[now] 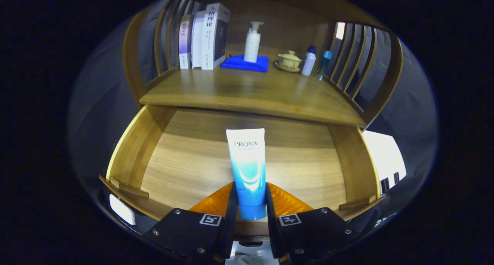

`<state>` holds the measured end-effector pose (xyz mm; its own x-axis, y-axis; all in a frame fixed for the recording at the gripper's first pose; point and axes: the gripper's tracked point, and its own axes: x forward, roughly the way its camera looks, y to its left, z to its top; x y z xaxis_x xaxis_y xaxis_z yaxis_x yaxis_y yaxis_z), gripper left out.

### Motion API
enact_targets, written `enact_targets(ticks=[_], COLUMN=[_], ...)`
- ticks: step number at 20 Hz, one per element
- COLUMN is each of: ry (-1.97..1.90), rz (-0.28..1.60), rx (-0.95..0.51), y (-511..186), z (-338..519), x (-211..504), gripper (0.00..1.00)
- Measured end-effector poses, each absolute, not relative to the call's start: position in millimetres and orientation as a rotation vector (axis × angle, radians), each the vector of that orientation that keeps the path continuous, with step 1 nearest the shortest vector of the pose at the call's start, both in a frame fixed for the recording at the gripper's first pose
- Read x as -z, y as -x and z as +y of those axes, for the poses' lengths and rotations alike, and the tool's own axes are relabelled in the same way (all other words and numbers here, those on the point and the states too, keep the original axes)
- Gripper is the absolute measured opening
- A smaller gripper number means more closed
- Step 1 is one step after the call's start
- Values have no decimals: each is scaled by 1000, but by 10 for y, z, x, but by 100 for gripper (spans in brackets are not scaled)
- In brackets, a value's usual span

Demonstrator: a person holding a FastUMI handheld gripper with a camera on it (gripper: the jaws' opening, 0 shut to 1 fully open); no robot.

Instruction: Pull open the drawer, take out the items inside it, and place them on the countertop above the cabinet.

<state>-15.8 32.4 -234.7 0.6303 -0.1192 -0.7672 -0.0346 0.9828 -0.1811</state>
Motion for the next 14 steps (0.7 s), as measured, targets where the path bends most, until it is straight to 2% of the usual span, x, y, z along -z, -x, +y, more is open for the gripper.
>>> enact_targets(ticks=[14], ry=[199], rz=[744], rx=[48], y=[-860], z=[306], x=[1788], gripper=[39])
